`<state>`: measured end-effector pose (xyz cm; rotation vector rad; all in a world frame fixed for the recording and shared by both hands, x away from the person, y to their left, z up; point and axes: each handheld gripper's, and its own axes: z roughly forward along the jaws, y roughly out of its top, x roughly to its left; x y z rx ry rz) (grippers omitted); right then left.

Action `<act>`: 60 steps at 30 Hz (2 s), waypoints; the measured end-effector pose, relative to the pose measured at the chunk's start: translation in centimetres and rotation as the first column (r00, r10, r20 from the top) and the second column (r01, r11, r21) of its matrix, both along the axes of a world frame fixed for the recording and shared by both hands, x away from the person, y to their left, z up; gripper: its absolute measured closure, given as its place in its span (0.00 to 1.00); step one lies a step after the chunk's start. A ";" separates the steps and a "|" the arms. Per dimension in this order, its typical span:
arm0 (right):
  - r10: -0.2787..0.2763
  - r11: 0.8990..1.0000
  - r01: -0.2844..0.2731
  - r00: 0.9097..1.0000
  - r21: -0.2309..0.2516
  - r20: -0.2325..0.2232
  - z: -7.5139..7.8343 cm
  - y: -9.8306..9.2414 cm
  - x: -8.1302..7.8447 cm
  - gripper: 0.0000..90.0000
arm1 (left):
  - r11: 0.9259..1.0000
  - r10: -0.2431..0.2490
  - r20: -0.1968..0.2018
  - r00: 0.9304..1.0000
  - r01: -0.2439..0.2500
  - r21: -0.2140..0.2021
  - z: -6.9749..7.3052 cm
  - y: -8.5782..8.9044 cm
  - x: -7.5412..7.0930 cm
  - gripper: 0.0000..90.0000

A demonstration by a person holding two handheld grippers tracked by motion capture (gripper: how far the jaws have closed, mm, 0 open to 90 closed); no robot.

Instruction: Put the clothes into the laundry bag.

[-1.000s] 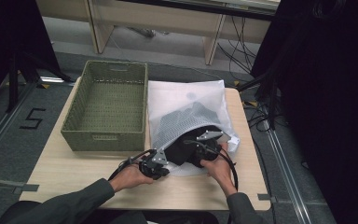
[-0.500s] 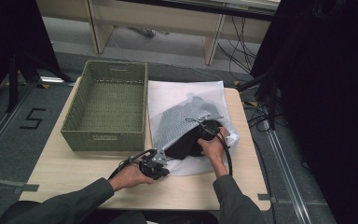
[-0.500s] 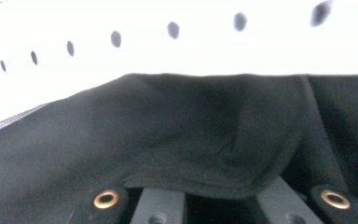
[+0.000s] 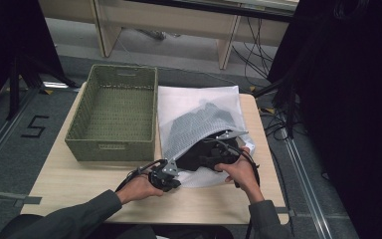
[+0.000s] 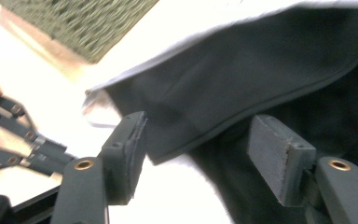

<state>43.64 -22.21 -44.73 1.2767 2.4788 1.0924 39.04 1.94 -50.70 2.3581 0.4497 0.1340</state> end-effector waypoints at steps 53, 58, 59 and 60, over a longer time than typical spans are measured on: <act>-0.026 0.971 0.055 0.992 -0.235 0.122 -5.3 3.4 4.4 0.98 | 0.996 -0.062 -0.016 0.998 0.062 0.056 0.5 0.4 -0.4 0.99; -0.103 0.966 0.137 0.981 -0.218 0.162 -5.3 2.6 7.6 0.99 | 0.997 -0.060 -0.017 0.998 0.061 0.049 0.4 0.6 -0.4 0.99; -0.123 0.961 0.160 0.978 -0.224 0.170 -5.2 2.5 8.1 0.99 | 0.997 -0.060 -0.016 0.998 0.061 0.049 0.4 0.6 -0.5 0.99; -0.126 0.956 0.169 0.975 -0.240 0.184 -5.2 2.4 8.7 0.99 | 0.997 -0.054 -0.024 0.998 0.056 0.047 0.4 0.7 -0.6 0.99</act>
